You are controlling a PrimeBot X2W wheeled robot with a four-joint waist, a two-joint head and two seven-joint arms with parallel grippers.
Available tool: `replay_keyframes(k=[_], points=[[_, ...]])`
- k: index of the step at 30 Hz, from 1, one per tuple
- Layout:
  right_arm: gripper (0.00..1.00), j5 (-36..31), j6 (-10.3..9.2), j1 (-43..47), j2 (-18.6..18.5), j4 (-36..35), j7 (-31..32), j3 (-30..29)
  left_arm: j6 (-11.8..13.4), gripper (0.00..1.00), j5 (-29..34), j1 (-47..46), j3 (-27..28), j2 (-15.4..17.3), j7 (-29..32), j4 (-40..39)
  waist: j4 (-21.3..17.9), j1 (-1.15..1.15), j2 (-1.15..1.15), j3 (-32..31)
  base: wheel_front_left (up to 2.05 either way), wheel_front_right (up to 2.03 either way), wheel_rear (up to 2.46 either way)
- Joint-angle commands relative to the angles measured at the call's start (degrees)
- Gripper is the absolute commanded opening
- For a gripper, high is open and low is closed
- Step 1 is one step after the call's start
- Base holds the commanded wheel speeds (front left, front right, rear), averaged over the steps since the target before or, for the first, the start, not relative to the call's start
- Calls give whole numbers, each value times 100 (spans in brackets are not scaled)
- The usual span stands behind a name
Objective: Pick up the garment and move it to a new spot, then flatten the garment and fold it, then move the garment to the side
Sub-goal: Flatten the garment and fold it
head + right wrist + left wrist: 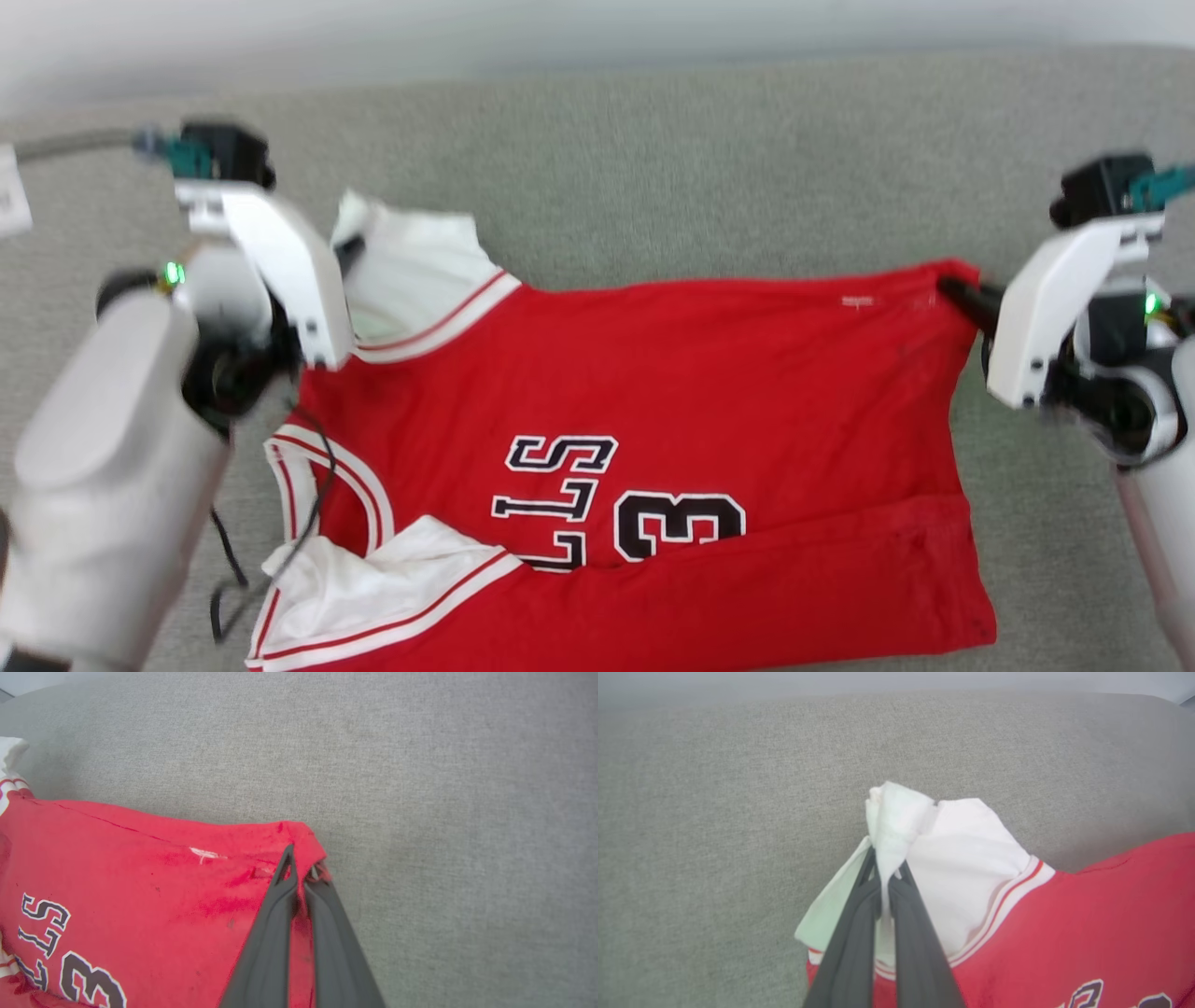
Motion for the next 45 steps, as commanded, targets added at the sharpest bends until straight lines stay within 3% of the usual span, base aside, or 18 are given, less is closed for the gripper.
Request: replay_keyframes(k=[1,6,12,19,20,21,22,23,28,33,39,45], points=[[0,19,-2,160,-36,-77,-37,-34,31,0,-36,230,24,37,-109,-110,64,0,0,-272,0,0,0],[0,-30,-2,919,-25,-408,-179,-178,262,0,-161,1294,196,257,-552,-754,161,0,0,-607,0,0,0],[0,18,-2,1838,124,-672,-400,-460,741,0,-234,2611,304,416,-914,-1682,269,0,0,-814,0,0,0],[0,13,-2,2702,285,-523,-830,-723,1244,0,-566,4049,315,293,-1047,-2330,281,0,0,-943,0,0,0],[38,29,-2,2794,312,-492,-893,-719,1273,0,-626,4188,310,240,-1060,-2354,278,0,0,-953,0,0,0],[91,42,-2,2879,341,-454,-938,-716,1298,6,-669,4311,321,190,-1104,-2351,269,0,0,-990,0,0,0],[100,46,-2,2951,352,-438,-988,-694,1311,44,-711,4421,317,166,-1125,-2325,262,0,0,-1007,0,0,0],[100,63,-2,3027,377,-415,-1028,-685,1313,100,-750,4520,291,121,-1135,-2295,256,0,0,-1005,0,0,0],[100,42,-2,3354,395,-513,-1343,-667,1409,100,-547,4677,322,-9,-1626,-2203,215,0,0,-1127,0,0,0],[100,-30,-2,3631,281,-1081,-1553,-814,1473,100,-140,4519,376,-147,-2415,-2444,181,0,0,-1342,0,0,0],[100,-196,-2,3900,264,-1908,-1032,-1363,1612,100,351,4320,461,-249,-3268,-2771,159,0,0,-1593,0,0,0],[100,-312,-2,3839,350,-2270,-9,-2059,1863,100,950,4170,539,-274,-4013,-3099,279,0,0,-1691,0,0,0]])
